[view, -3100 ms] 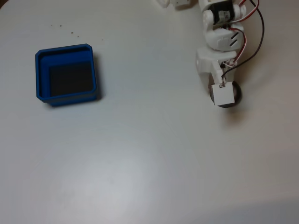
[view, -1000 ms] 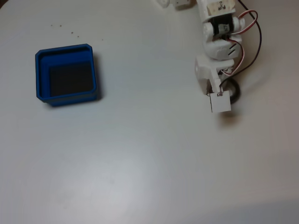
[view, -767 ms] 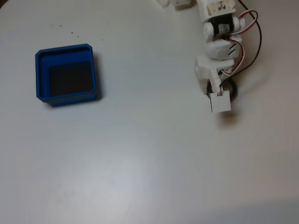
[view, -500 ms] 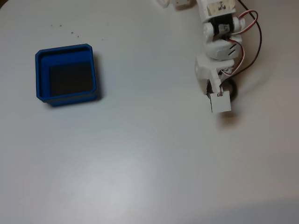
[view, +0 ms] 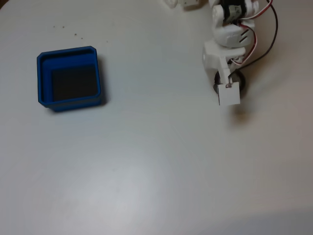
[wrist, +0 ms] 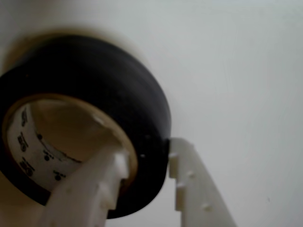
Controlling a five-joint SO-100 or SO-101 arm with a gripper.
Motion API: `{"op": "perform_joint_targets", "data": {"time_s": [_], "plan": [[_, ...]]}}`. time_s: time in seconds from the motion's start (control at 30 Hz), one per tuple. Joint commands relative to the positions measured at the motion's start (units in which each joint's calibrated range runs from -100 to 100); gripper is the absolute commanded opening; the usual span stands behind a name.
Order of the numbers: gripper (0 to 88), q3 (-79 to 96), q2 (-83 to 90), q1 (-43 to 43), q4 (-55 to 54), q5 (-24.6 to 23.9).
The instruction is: Pick the black tape roll and drop it in the blue box
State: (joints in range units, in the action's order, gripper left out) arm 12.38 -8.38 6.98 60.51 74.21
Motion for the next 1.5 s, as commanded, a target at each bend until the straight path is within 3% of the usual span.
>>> {"op": "perform_joint_targets", "data": {"time_s": [0.0,0.3,0.73,1.0,1.47], "plan": [[1.2,-2.5,4.5,-0.8,0.5,-0.3],[1.2,-9.4,11.4,-6.0,4.2,-0.2],[1.2,-25.9,10.1,-33.8,10.6,-0.1],[1.2,-33.9,-1.9,-51.1,10.4,-0.1],[1.3,-48.7,-15.4,-69.8,9.8,0.1]]}}
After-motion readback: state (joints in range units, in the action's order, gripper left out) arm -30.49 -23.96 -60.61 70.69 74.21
